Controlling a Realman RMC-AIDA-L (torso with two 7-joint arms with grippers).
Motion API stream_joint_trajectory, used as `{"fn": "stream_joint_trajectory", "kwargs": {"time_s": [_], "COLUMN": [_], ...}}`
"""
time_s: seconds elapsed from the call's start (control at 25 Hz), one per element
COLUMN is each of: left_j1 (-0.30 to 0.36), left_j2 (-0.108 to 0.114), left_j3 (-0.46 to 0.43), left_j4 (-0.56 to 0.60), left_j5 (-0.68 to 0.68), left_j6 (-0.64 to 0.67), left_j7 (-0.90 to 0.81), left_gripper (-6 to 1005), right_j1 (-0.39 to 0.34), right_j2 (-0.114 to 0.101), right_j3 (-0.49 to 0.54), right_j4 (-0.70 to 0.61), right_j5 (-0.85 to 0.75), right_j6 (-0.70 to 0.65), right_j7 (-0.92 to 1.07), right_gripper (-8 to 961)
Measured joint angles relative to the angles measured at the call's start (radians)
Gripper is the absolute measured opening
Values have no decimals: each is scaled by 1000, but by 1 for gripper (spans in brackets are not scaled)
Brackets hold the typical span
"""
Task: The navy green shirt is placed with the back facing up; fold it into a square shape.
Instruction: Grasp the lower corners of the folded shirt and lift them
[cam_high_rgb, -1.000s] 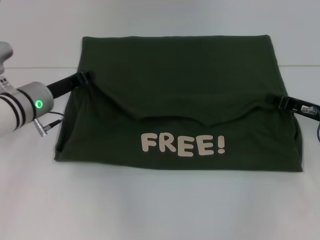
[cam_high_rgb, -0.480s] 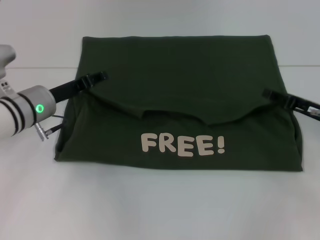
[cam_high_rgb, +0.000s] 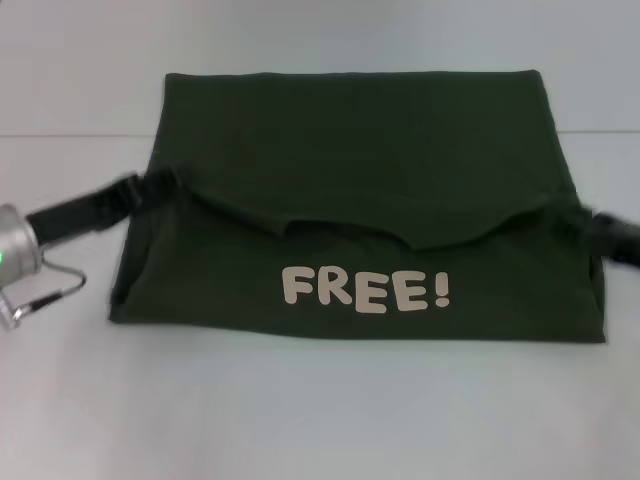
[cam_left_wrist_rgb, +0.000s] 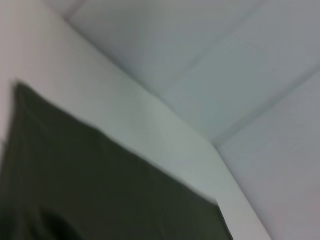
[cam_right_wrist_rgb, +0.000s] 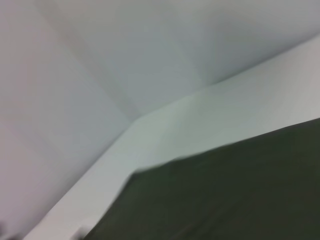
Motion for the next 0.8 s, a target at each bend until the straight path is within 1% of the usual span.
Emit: {"fn": "stream_joint_trajectory", "kwargs": {"time_s": [0.04, 0.12, 0.28, 0.4, 0.52, 0.6, 0.72, 0.8], "left_j1": [3, 10, 50, 73, 79, 82, 92, 92], "left_j2": [6, 10, -5, -7, -5, -7, -16, -19], "left_j3": [-5, -15, -18, -19, -19, -28, -51, -38], "left_j4": [9, 37, 133, 197, 236, 244, 245, 252], "left_j5": [37, 99, 138, 159, 207, 223, 216, 252], "left_j6": [51, 141, 258, 333, 340, 335, 315, 258], "left_j7": [-9, -6, 52, 104, 138, 200, 306, 329], "left_gripper": [638, 649, 672, 689, 707, 718, 747, 766], "right_j1": [-4, -8, -9, -11, -13, -13, -13, -13], "right_j2": [-2, -1, 11, 24, 37, 44, 49, 50], "right_j3": [-4, -8, -9, -9, -10, -10, -11, -12], "right_j4": [-4, -12, -13, -13, -10, -9, -9, -7], "right_j5": [-28, -96, -207, -267, -304, -324, -344, -354], "right_j6": [-54, -144, -245, -302, -337, -345, -343, -341], "right_j7": [-34, -98, -184, -256, -311, -329, -346, -357], "right_gripper": [766, 780, 778, 777, 776, 776, 777, 776]}}
